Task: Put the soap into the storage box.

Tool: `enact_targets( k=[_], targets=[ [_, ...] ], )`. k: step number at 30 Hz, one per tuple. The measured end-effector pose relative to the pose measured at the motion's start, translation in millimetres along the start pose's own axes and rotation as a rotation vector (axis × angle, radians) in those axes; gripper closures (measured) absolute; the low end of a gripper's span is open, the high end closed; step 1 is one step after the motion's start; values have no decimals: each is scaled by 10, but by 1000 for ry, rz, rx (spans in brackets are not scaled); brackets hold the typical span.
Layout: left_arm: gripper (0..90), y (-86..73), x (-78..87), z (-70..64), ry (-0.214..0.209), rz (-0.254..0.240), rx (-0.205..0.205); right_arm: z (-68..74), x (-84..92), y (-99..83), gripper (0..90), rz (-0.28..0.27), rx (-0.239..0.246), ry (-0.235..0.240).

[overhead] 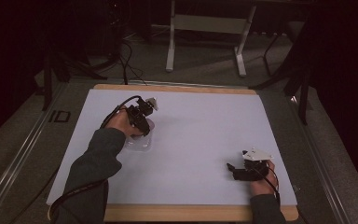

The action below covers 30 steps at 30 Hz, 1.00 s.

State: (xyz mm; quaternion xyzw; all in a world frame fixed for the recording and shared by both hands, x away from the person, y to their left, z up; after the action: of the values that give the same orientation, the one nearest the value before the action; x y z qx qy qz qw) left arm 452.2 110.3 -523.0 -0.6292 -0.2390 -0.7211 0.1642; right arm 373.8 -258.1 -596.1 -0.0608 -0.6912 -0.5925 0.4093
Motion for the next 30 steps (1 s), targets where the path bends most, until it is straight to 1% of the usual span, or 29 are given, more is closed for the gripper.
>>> enact_targets(
  k=[3,9,14,19,21,24,26,27,30],
  targets=[
    [499,-18,1,25,5,-6,19,0,0,0,154,0,0,-1],
    [499,-51,-8,55,1,-2,30,-4,4,3,154,-3,-5,0],
    [499,-76,8,82,5,-3,42,-6,4,4,154,-6,-7,0],
    [499,-95,29,102,5,-9,68,-8,7,7,154,-10,-9,1],
    [499,-99,42,114,8,-18,80,-7,7,7,154,-11,-10,1],
    [499,-118,58,130,12,-18,81,-8,8,8,154,-11,-10,0],
    [499,-129,64,139,14,-23,93,-8,8,7,154,-11,-10,1],
    [499,-140,68,146,14,-20,89,-8,8,7,154,-11,-10,0],
    [499,-166,66,158,19,-20,96,-8,9,7,153,-11,-10,0]
  ],
)
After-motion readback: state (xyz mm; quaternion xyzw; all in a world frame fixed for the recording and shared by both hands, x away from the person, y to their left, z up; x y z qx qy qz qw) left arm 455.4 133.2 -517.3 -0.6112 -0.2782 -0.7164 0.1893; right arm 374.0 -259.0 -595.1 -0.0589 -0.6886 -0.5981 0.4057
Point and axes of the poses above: each handheld gripper's, and its own axes: x roughly backward along the jaws, y roughly out of its top, z roughly to its left, the point moved 9 cm from there along -x, roughly forward along the jaws, and after that the axes turned 13 degrees about -x, right-handed, at the moved point
